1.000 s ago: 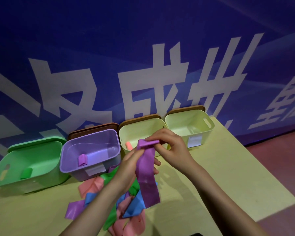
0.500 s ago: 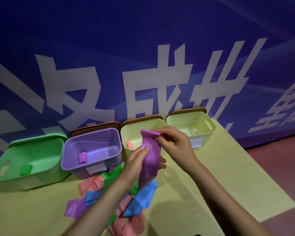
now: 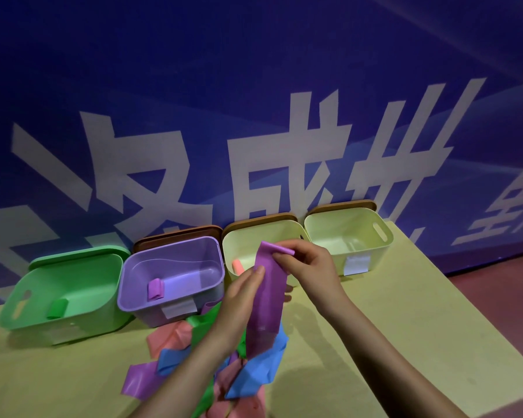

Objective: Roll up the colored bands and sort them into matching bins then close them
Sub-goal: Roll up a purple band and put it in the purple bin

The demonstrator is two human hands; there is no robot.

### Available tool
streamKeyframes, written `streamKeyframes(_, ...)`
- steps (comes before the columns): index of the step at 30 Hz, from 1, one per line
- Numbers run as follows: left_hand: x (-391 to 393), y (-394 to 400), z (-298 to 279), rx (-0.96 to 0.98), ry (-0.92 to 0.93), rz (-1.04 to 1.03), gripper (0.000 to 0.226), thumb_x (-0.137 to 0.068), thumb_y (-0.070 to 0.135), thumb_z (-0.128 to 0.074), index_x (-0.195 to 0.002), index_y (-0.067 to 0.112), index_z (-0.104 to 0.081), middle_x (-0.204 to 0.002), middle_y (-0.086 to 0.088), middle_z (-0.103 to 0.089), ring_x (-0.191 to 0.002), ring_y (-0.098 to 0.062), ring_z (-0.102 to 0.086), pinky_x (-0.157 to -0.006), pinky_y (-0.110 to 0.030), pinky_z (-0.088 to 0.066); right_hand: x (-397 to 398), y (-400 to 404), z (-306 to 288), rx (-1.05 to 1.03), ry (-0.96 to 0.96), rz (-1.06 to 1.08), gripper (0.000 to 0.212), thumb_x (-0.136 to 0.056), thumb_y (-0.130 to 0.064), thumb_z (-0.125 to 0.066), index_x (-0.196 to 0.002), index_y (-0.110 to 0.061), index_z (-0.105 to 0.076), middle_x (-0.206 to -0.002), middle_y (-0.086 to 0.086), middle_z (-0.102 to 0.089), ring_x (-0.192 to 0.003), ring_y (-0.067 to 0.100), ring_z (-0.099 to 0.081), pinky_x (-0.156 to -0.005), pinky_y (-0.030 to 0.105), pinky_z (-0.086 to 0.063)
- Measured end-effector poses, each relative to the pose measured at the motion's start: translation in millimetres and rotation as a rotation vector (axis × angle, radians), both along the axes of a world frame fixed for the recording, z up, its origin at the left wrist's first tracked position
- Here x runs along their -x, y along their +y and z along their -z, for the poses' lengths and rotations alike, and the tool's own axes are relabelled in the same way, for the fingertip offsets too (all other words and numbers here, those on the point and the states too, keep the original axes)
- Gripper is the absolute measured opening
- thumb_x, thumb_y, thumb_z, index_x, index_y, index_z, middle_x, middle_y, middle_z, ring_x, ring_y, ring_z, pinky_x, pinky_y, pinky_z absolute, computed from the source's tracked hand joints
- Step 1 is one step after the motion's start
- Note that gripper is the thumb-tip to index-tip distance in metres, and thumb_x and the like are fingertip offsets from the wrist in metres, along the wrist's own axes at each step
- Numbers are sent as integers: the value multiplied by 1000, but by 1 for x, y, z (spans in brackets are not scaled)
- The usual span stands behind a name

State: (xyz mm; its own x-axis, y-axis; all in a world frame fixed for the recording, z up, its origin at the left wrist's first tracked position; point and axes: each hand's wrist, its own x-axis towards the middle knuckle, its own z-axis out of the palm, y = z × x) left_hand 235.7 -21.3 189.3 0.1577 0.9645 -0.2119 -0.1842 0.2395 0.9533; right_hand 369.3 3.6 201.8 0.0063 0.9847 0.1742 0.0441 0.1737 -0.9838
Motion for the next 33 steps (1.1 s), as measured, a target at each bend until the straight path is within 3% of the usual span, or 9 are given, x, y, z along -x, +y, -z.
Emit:
streamKeyframes(2, 1, 3, 1, -52, 53, -34, 21, -97, 23, -47, -99, 11, -65, -94, -13, -73, -87, -31, -69, -78, -36, -55, 0, 0, -1, -20, -6, -12, 27, -86, 7, -60, -86, -17, -73, -74, -12, -70, -70, 0, -61, -64, 14, -46)
streamKeyframes(4, 1, 6, 0, -88, 115, -52, 18, -97, 20, -49, -94, 11, -64, -87, -10, -68, -80, -22, -65, -67, -25, -52, -1, -1, -2, -28, 3, -26, 27, -86, 7, -61, -86, -18, -72, -76, -12, -70, -72, 1, -62, -66, 14, -46)
streamKeyframes(8, -1, 11, -2, -141, 165, -63, 19, -98, 18, -49, -92, 7, -63, -88, -20, -62, -77, -23, -58, -58, -20, -47, -3, 0, -4, -46, 23, -36, 29, -84, 6, -64, -89, -22, -70, -78, -11, -70, -76, 4, -62, -70, 17, -49)
streamKeyframes(12, -2, 14, -5, -60, 5, -112, 19, -96, 20, -51, -99, 15, -68, -101, -23, -64, -81, -30, -66, -63, -33, -57, -7, -2, -3, -206, -110, -14, 36, -82, 7, -63, -93, -27, -70, -87, -12, -70, -82, 6, -63, -75, 19, -49)
streamKeyframes(16, 1, 16, -10, -6, -154, -112, 24, -98, 17, -45, -101, 4, -64, -75, -13, -67, -59, -22, -63, -55, -32, -55, -15, 0, -1, -366, -242, 13, 27, -81, 6, -59, -90, -13, -75, -85, -2, -69, -82, 12, -64, -74, 21, -48)
streamKeyframes(19, 3, 16, -12, -9, -184, -86, 25, -98, 17, -43, -103, 3, -62, -73, -10, -66, -59, -20, -62, -53, -32, -54, -19, 1, 0, -422, -315, 14, 25, -81, 7, -58, -90, -9, -75, -83, 0, -68, -81, 12, -63, -73, 22, -48)
streamKeyframes(26, -3, 14, -8, -39, -3, -73, 25, -100, 23, -42, -101, 19, -67, -98, -13, -70, -80, -25, -70, -71, -38, -57, -15, 2, 1, -476, -351, 37, 24, -83, 8, -59, -92, -8, -74, -85, -1, -67, -82, 12, -62, -71, 25, -50)
streamKeyframes(30, -5, 15, -3, -65, 102, -129, 28, -99, 28, -47, -89, 32, -73, -116, -16, -64, -106, -27, -64, -95, -43, -50, -11, -2, 5, -431, -354, 12, 21, -86, -3, -60, -100, -10, -72, -89, -2, -66, -82, 13, -62, -73, 22, -49)
streamKeyframes(33, -6, 15, -3, -66, 103, -144, 27, -99, 26, -47, -88, 32, -72, -117, -17, -63, -104, -27, -65, -93, -41, -51, -11, -3, 7, -410, -335, 27, 19, -84, -7, -65, -101, -10, -72, -88, -2, -65, -79, 12, -61, -71, 20, -48)
